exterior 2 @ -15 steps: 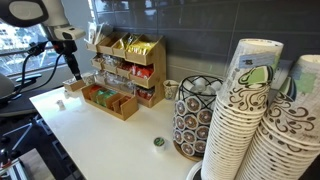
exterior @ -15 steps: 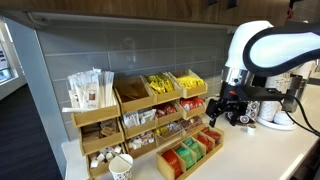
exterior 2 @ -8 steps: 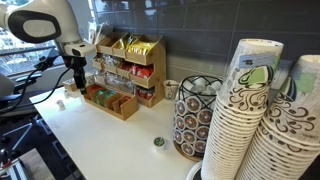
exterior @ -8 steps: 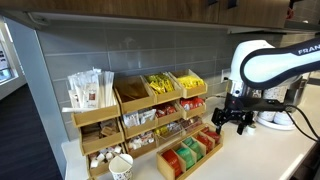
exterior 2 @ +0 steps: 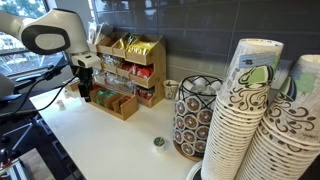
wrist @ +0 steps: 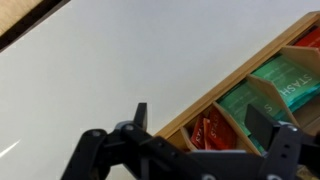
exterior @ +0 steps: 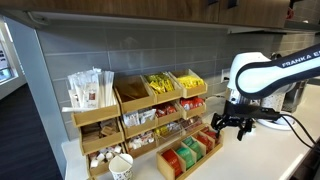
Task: Remove a sachet from the far right rack of the stand alone snacks rack
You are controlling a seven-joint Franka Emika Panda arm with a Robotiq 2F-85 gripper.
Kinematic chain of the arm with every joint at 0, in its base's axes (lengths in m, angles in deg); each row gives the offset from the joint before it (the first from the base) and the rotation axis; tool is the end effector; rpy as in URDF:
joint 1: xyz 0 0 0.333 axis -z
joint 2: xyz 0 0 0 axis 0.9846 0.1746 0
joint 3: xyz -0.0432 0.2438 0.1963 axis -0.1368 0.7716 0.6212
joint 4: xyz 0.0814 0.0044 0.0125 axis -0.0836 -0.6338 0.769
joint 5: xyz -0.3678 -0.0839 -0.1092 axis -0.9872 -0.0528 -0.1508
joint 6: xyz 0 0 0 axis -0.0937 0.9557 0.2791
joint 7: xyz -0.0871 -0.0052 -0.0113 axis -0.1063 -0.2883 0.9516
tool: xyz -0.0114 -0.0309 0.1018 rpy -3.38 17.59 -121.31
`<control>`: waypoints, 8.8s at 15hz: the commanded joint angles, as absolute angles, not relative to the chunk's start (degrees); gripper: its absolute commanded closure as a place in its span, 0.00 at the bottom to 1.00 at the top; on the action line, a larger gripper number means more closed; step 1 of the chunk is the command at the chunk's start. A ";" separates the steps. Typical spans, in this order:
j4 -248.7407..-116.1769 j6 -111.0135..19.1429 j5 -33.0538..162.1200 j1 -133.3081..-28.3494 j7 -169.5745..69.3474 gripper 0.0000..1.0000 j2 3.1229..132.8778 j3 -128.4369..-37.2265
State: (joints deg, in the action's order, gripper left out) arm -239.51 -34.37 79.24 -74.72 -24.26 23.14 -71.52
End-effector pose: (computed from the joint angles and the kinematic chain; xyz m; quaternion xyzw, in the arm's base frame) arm 0.3854 0.0221 0.4173 -0.9510 0.3037 -0.0008 0.0589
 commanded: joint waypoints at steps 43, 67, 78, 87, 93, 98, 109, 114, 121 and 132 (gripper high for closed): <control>-246.51 -68.90 74.59 -69.92 26.02 0.14 36.39 -72.81; -245.86 -68.15 75.33 -71.66 28.28 0.43 36.94 -73.60; -244.68 -68.61 76.66 -73.08 28.11 0.54 38.35 -74.16; -244.20 -68.96 77.66 -73.50 28.07 0.87 38.61 -74.49; -244.28 -69.35 78.48 -73.81 27.75 1.00 38.07 -74.82; -244.20 -70.78 79.56 -74.34 27.11 1.00 36.86 -75.28; -242.61 -69.50 79.96 -74.56 22.99 1.00 31.14 -76.46; -241.77 -66.50 80.16 -74.52 19.28 1.00 29.56 -77.37; -242.50 -66.21 80.28 -74.56 16.89 1.00 31.37 -76.66; -242.32 -68.87 83.43 -76.06 14.89 1.00 35.07 -76.96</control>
